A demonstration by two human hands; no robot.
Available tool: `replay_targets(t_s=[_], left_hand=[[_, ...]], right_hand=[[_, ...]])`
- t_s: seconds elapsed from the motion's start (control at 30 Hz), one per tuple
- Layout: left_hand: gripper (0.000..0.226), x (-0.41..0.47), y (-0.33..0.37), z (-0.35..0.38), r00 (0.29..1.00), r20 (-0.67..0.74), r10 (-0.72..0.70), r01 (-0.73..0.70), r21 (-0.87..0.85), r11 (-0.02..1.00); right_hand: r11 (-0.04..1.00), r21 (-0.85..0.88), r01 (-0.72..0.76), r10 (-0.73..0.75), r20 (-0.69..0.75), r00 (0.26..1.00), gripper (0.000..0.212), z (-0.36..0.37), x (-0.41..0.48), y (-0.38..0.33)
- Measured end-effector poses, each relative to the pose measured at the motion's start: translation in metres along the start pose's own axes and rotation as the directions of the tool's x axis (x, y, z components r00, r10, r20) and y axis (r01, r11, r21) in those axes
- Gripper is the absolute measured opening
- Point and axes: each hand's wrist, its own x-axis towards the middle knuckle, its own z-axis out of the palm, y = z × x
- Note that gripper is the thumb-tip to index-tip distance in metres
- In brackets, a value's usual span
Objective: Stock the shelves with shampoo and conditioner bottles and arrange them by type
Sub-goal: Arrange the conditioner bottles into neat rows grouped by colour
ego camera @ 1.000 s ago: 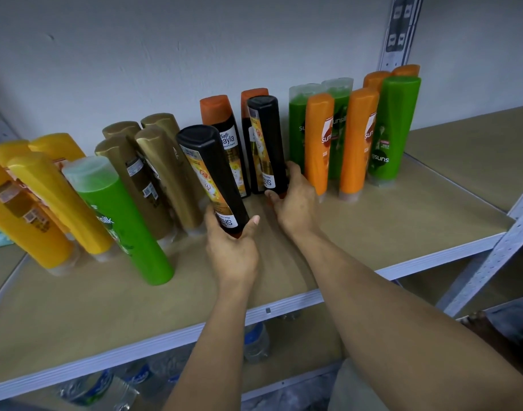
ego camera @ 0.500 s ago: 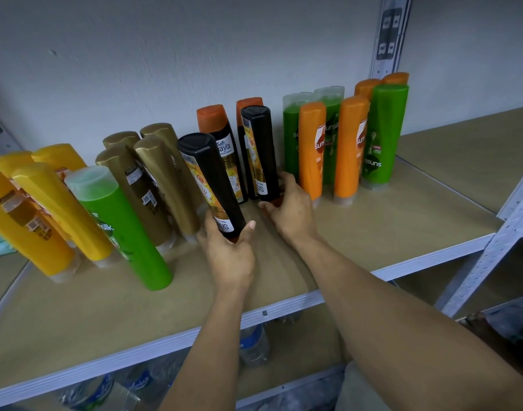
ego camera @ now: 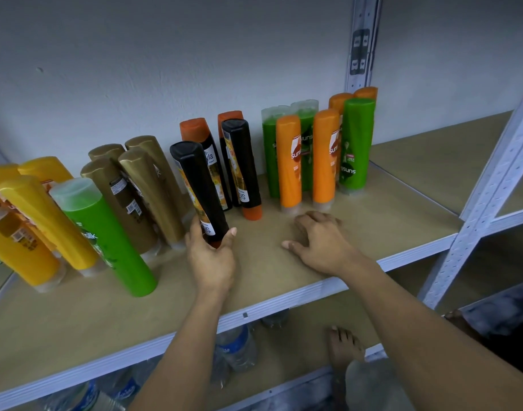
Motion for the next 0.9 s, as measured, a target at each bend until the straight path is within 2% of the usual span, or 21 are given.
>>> replay_targets(t_s=[0.1, 0.23, 0.3, 0.4, 0.6, 0.9], left_hand=[[0.063, 0.003, -0.002, 0.0, 1.0, 0.013, -0.014, 0.014, -0.012, 1.0], [0.045, 0.011, 0.005, 0.0, 0.995, 0.097, -0.032, 0.036, -0.036, 0.999], [0.046, 0.019, 0.011, 0.001, 0.991, 0.13, -0.026, 0.028, -0.019, 0.999], [0.059, 0.035, 0.016, 0.005, 0.987, 0.16, -0.033, 0.031, 0.019, 0.999], [0.052, 0.052, 0.022, 0.015, 0.98, 0.195, -0.051, 0.064, -0.062, 0.996], [0.063, 0.049, 0.012, 0.018, 0.963, 0.27, 0.004, -0.005, 0.002, 1.0]], right_hand=[[0.997, -0.071, -0.043, 0.044, 0.019, 0.999, 0.071, -0.006, -0.015, 0.023], [0.994, -0.104, -0.041, 0.046, 0.041, 0.998, 0.075, -0.006, -0.021, 0.031], [0.994, -0.104, -0.04, 0.044, 0.042, 0.998, 0.073, -0.005, -0.021, 0.03], [0.994, -0.1, -0.036, 0.041, 0.054, 0.998, 0.074, -0.005, -0.02, 0.03], [0.995, -0.093, -0.032, 0.039, 0.083, 0.996, 0.072, -0.006, -0.016, 0.031], [0.997, -0.065, -0.034, 0.039, 0.083, 0.996, 0.07, -0.007, -0.013, 0.031]])
